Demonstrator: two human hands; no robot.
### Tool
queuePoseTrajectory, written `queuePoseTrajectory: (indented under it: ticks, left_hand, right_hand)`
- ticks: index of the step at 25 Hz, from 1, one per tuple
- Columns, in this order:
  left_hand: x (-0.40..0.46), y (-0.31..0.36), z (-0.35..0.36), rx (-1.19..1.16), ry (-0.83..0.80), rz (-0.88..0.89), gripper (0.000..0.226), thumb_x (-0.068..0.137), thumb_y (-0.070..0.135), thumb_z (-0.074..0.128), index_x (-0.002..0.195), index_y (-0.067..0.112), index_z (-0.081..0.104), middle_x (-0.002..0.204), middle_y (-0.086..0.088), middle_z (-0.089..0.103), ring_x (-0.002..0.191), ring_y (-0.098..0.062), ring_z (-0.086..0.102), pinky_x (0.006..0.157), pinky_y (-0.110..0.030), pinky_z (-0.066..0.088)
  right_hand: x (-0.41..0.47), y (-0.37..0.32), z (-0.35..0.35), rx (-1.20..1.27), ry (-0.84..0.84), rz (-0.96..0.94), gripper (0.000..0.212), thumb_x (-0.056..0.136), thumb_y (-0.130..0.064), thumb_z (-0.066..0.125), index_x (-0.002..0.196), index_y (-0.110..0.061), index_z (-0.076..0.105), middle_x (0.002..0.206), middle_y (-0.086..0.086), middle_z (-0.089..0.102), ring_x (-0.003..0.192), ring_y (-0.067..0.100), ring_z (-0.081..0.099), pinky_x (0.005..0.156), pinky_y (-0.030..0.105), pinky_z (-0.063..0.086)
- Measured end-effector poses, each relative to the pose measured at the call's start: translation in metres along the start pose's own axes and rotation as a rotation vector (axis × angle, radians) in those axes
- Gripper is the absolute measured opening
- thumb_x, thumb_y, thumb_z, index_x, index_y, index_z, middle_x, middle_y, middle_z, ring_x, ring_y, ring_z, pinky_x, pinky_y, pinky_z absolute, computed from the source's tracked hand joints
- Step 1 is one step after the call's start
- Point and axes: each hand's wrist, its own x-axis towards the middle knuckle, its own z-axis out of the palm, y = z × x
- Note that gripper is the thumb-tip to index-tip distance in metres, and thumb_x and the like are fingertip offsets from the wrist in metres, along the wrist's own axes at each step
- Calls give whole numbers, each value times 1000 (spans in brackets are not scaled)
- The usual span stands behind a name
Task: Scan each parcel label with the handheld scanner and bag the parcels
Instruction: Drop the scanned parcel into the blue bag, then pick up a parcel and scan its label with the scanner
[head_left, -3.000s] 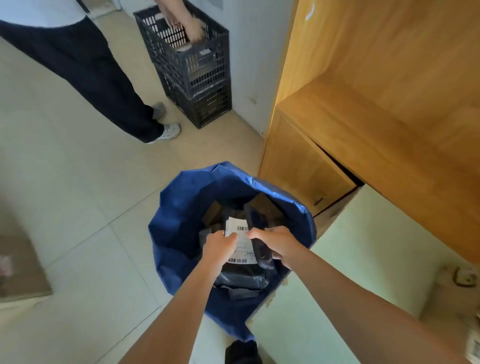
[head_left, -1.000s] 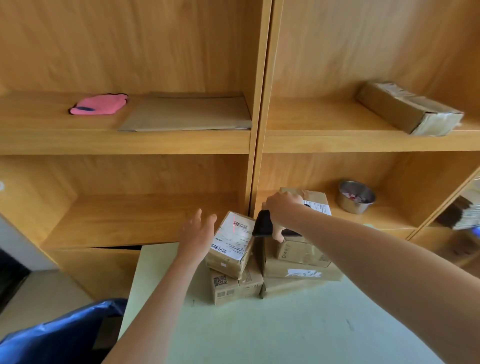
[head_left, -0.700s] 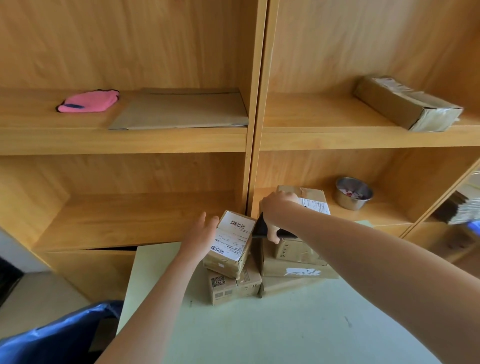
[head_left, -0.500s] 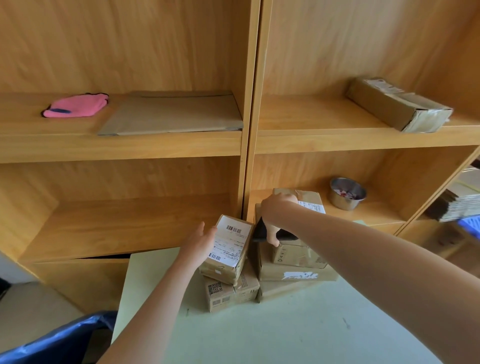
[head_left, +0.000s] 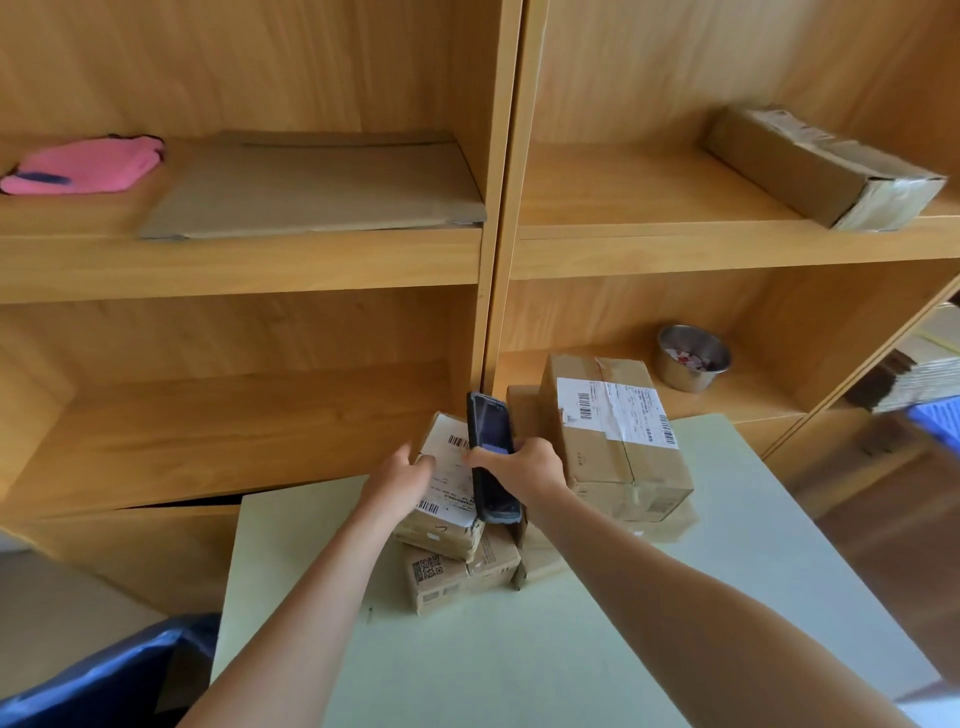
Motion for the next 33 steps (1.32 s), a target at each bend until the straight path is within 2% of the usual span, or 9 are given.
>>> queuePoseTrajectory:
  ticks: [3,6,9,12,14,19,24,28,33]
  left_hand:
    - [2,-3,7,6,-26,2,31,99,34,42,124,21,55,103,3,66,87,-17,65,76,-34,52]
    - [0,-4,13,-3,-4,-7,26,99,33,42,110,20,62,95,-1,69,87,-21,66,70,-33,50]
    - [-5,-3,10,-37,32,21,25,99,34,42,108,21,61,94,0,69,85,-19,66,64,-30,49]
    - [-9,-5,-5,-101,73,43,25,96,37,42,105,23,61,91,0,70,83,-20,67,69,-36,54]
    - [-19,-14,-24,-143,112,39,25,96,36,42,104,22,62,88,0,69,79,-19,66,65,-33,51]
    - [-54,-74,-87,-193,294,-76,25,96,37,43,101,20,62,91,-2,69,85,-21,66,76,-37,52]
    - [-105,-161,-146,-312,423,-215,33,98,33,42,101,11,65,96,-13,72,90,-29,70,78,-41,56]
    - [-145,-221,-178,-403,555,-363,20,102,30,43,99,18,58,87,-5,67,76,-18,66,65,-31,54]
    - [-164,-288,-196,-327,635,-539,29,99,36,42,107,14,60,82,-6,65,69,-18,64,59,-28,47]
  right_hand:
    - [5,19,10,131,19,58,37,72,-42,89,90,-20,65,93,1,76,86,19,73,83,37,64]
    - [6,29,14,295,-6,184,44,74,-43,87,98,-15,64,97,5,75,88,21,72,78,32,62]
    - [5,22,13,396,-33,203,46,73,-40,88,100,-10,66,97,8,76,90,23,72,80,34,61]
    - [2,5,15,421,-32,143,46,70,-38,89,98,-7,70,96,9,78,91,25,74,87,41,63]
    - [-4,-10,26,410,-73,109,49,69,-40,90,100,-7,71,97,10,78,91,26,75,88,44,62]
    - [-35,-49,103,300,-260,43,49,73,-39,89,103,-8,67,98,8,77,91,25,74,87,41,62]
    - [-84,-70,206,200,-498,57,75,44,-49,90,100,-6,67,96,11,78,91,30,76,87,49,63]
    - [-123,-77,277,98,-641,43,57,66,-39,89,104,-3,67,98,11,78,90,27,75,84,42,64]
    - [-149,-69,343,8,-758,54,51,72,-35,88,108,-4,68,99,10,78,93,26,75,84,40,63]
